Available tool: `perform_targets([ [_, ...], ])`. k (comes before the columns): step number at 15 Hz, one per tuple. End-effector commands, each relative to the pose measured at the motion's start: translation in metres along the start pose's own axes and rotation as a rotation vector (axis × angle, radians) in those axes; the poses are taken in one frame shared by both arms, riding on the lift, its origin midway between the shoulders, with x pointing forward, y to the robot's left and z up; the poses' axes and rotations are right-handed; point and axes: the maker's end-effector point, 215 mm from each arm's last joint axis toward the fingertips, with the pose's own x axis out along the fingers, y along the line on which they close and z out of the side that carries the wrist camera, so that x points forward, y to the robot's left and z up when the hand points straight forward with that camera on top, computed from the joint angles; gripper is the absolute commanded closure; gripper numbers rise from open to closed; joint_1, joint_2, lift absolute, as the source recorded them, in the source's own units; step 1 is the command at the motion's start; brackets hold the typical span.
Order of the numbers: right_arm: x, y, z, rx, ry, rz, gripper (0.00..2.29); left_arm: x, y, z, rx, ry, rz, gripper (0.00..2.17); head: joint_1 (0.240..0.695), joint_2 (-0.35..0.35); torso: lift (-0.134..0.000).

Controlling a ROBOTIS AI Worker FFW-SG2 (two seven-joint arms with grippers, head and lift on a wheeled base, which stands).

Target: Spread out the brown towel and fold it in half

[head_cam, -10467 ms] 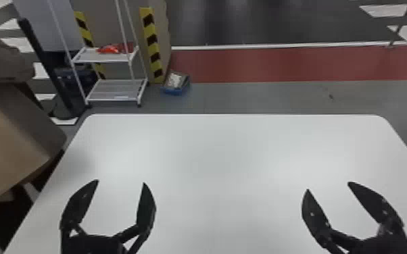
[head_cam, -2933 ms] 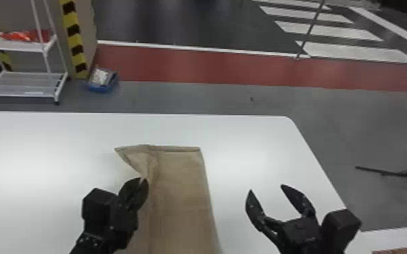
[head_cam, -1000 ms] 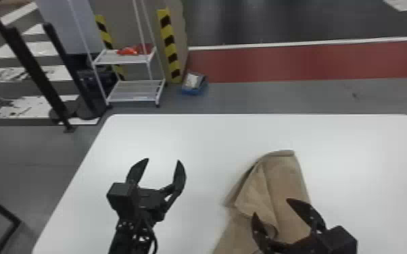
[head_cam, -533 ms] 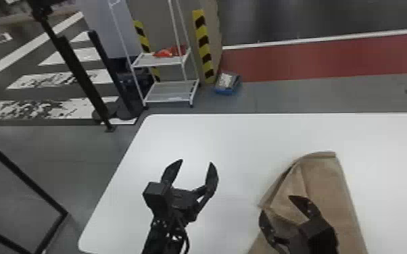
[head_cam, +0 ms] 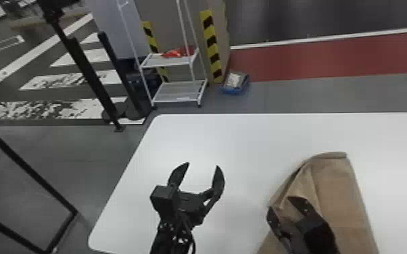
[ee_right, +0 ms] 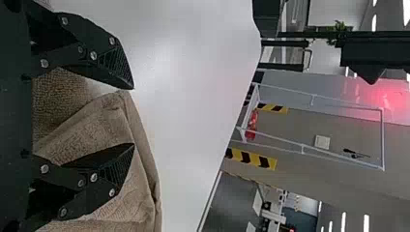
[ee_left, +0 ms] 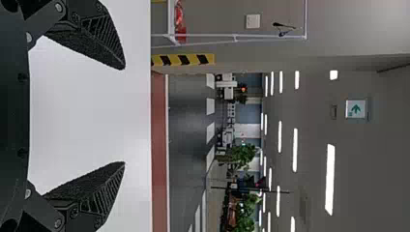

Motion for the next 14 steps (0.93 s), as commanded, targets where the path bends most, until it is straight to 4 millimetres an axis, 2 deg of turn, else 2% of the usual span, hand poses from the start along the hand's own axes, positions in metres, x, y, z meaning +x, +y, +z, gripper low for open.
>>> perform_targets([
  [1,-0.003,-0.002,0.000,-0.002,0.002,-0.013,0.59,0.000,0.000,0.000,0.000,0.000,0.000,0.20,0.695,0.326,-0.057],
  [4,-0.008,-0.017,-0.005,0.010,0.013,-0.041,0.65,0.000,-0.003,-0.002,0.000,0.004,-0.006,0.20,0.695,0.321,-0.057],
  [5,-0.010,-0.020,-0.007,0.015,0.017,-0.048,0.87,0.000,-0.006,-0.001,-0.001,0.002,-0.011,0.20,0.695,0.311,-0.057],
  [6,-0.011,-0.025,-0.009,0.021,0.024,-0.058,0.94,0.000,-0.008,-0.002,-0.002,0.003,-0.014,0.20,0.695,0.305,-0.057],
  [8,-0.016,-0.033,-0.001,0.033,0.000,-0.075,1.30,0.000,-0.009,-0.003,-0.001,0.004,-0.015,0.20,0.695,0.293,-0.057],
  [10,-0.026,-0.047,0.011,0.055,-0.040,-0.106,1.32,0.000,-0.012,-0.003,-0.003,0.006,-0.018,0.20,0.695,0.279,-0.057],
  [11,-0.035,-0.058,0.023,0.070,-0.083,-0.129,1.32,-0.002,-0.013,-0.005,-0.004,0.009,-0.019,0.20,0.695,0.273,-0.057],
  [12,-0.042,-0.073,0.025,0.084,-0.094,-0.155,1.32,-0.003,-0.014,-0.005,-0.003,0.006,-0.021,0.20,0.695,0.267,-0.057],
  [14,-0.058,-0.121,0.013,0.122,-0.089,-0.235,1.32,-0.005,-0.018,-0.006,-0.002,0.007,-0.028,0.20,0.695,0.235,-0.057],
])
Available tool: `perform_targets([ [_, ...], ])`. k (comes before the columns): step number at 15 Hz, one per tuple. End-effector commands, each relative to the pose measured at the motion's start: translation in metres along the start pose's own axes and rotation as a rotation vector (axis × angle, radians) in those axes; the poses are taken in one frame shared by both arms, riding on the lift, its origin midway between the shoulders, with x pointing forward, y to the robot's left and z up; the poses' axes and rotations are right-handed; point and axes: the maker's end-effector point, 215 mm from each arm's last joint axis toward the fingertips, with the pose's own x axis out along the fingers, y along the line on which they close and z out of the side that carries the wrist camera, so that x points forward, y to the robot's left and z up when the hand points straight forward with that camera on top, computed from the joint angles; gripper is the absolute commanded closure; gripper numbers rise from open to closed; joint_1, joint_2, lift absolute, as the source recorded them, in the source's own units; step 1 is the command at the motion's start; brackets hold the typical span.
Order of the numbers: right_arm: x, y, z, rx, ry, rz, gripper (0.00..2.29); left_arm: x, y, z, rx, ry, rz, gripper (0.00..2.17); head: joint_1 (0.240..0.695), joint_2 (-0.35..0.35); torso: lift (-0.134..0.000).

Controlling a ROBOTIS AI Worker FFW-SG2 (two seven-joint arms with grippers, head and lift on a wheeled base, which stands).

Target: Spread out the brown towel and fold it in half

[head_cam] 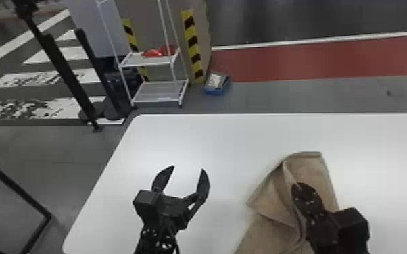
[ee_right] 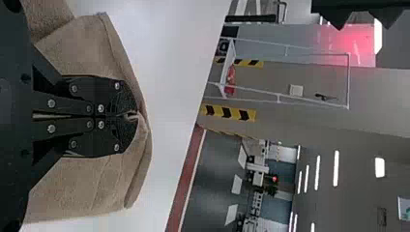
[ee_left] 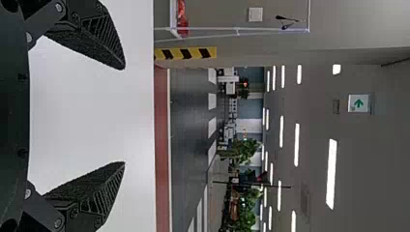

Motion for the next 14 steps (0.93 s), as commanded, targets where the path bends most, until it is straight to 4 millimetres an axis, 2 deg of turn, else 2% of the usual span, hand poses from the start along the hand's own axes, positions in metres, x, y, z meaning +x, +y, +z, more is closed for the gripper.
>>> perform_targets([
  [1,-0.011,-0.064,-0.011,0.034,0.013,-0.105,1.32,-0.001,-0.008,0.000,-0.001,-0.001,-0.013,0.20,0.695,0.218,-0.057],
  [3,-0.029,-0.112,-0.043,0.070,0.064,-0.191,1.32,-0.004,-0.017,-0.003,-0.002,0.006,-0.029,0.20,0.695,0.162,-0.057],
  [4,-0.039,-0.126,-0.059,0.082,0.081,-0.214,1.32,-0.004,-0.024,-0.004,-0.002,0.008,-0.041,0.20,0.695,0.128,-0.057],
  [5,-0.046,-0.132,-0.065,0.090,0.072,-0.223,1.32,-0.003,-0.033,-0.007,0.002,0.015,-0.061,0.20,0.695,0.099,-0.057],
  [6,-0.055,-0.133,-0.070,0.085,0.066,-0.227,1.32,0.001,-0.047,-0.010,-0.001,0.024,-0.082,0.20,0.695,0.035,-0.057],
  [7,-0.061,-0.134,-0.070,0.082,0.052,-0.231,1.32,0.006,-0.063,-0.018,-0.004,0.045,-0.113,0.20,0.695,0.009,-0.057],
  [9,-0.066,-0.134,-0.073,0.088,0.052,-0.232,1.32,0.011,-0.097,-0.047,-0.014,0.150,-0.202,0.22,0.695,-0.046,-0.057],
  [10,-0.068,-0.134,-0.075,0.087,0.054,-0.228,1.32,0.010,-0.110,-0.061,-0.028,0.202,-0.243,0.27,0.695,-0.046,-0.057],
  [11,-0.069,-0.134,-0.077,0.087,0.058,-0.229,1.32,0.009,-0.121,-0.070,-0.047,0.227,-0.277,0.33,0.695,-0.087,-0.057],
  [14,-0.070,-0.135,-0.076,0.083,0.055,-0.228,1.32,0.005,-0.144,-0.089,-0.095,0.294,-0.354,0.33,0.695,-0.135,-0.057],
])
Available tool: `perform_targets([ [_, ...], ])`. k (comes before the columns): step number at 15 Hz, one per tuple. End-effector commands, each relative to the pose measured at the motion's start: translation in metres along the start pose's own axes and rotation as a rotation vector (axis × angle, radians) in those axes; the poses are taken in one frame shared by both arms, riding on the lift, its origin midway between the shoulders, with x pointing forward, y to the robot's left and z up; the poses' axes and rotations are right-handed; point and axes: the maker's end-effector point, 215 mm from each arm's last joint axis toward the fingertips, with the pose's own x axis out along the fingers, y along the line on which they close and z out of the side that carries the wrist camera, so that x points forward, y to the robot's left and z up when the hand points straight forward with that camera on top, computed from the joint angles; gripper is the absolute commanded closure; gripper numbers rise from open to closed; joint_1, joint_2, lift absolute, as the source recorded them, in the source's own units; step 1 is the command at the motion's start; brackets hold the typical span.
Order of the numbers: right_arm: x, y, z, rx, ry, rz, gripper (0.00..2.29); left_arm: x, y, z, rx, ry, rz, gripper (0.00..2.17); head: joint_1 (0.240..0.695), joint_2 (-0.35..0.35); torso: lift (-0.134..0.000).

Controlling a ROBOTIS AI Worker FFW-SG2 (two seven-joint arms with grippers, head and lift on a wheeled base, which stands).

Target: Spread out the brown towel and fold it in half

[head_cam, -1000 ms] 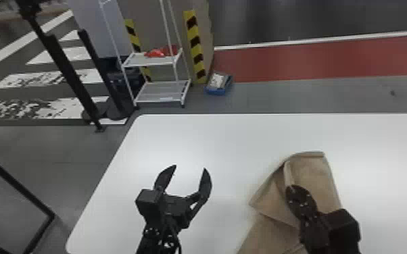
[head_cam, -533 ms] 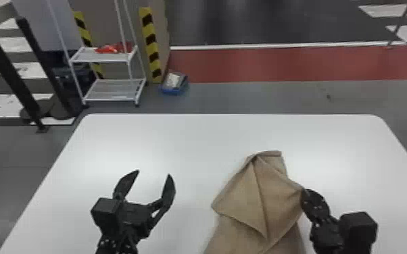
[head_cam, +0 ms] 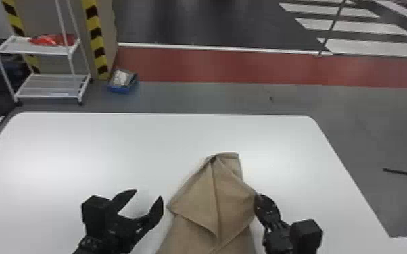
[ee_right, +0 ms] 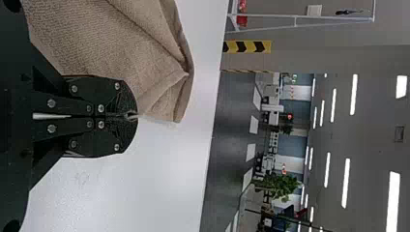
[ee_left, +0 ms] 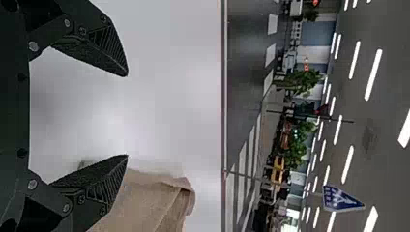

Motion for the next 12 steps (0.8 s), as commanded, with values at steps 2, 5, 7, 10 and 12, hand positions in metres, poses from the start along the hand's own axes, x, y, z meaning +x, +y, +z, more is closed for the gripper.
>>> perform_targets([
  [2,0.001,0.003,0.001,-0.002,-0.001,0.008,1.32,0.003,-0.011,-0.015,-0.068,0.050,-0.053,0.33,0.695,-0.160,-0.057],
  [5,0.003,0.011,0.003,-0.009,-0.003,0.020,1.32,0.006,-0.023,-0.017,-0.118,0.068,-0.110,0.42,0.695,-0.170,-0.057],
  [7,0.005,0.020,0.001,-0.011,0.000,0.036,1.32,0.009,-0.032,-0.013,-0.135,0.065,-0.147,0.42,0.695,-0.171,-0.057],
  [10,0.005,0.026,0.001,-0.012,0.001,0.046,1.32,0.018,-0.051,-0.021,-0.129,0.105,-0.186,0.42,0.695,-0.175,-0.057],
  [12,0.005,0.028,0.001,-0.010,0.000,0.049,1.32,0.023,-0.061,-0.026,-0.117,0.118,-0.200,0.42,0.695,-0.183,-0.057],
])
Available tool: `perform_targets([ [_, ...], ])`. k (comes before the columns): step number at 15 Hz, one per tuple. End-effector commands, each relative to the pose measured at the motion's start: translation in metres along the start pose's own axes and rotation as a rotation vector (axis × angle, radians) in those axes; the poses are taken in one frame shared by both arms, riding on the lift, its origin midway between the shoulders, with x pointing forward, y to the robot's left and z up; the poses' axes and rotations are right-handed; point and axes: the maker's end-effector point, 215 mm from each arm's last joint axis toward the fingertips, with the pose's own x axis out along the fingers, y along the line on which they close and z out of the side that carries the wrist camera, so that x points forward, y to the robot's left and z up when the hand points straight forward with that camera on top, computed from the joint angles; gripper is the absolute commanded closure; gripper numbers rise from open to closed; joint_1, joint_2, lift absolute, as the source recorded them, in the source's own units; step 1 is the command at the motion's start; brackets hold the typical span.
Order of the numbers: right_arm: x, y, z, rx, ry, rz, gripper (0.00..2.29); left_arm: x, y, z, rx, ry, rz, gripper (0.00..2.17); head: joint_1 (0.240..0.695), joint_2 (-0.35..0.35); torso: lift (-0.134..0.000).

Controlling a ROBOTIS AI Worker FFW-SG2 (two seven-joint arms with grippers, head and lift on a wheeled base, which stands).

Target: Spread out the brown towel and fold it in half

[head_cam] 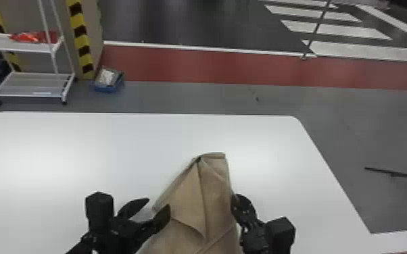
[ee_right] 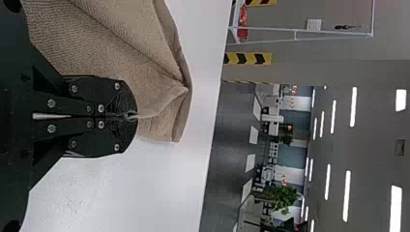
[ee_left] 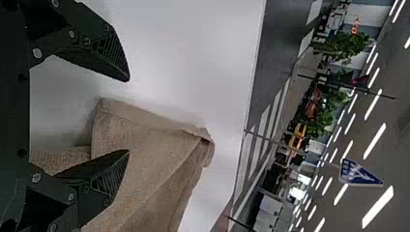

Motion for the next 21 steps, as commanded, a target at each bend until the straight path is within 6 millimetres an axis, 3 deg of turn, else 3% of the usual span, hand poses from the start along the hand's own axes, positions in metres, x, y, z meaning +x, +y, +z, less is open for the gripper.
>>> perform_targets([
  [1,0.000,0.001,0.000,0.001,0.000,0.002,1.32,0.008,-0.011,-0.005,0.019,0.018,-0.020,0.42,0.695,-0.192,-0.057],
  [3,0.000,0.001,0.001,0.001,-0.001,0.002,1.32,0.010,-0.013,-0.006,0.026,0.022,-0.022,0.64,0.695,-0.202,-0.057],
  [10,0.001,0.002,0.005,0.004,-0.014,0.004,1.32,0.009,0.001,-0.016,0.084,0.061,0.040,0.68,0.695,-0.202,-0.057],
  [16,0.001,0.000,0.009,0.006,-0.022,0.002,1.32,0.006,0.023,-0.008,0.088,0.047,0.101,0.68,0.695,-0.178,-0.057],
  [21,0.002,0.000,0.011,0.008,-0.029,0.002,1.32,0.007,0.025,-0.011,0.151,0.066,0.119,0.69,0.695,-0.170,-0.057],
])
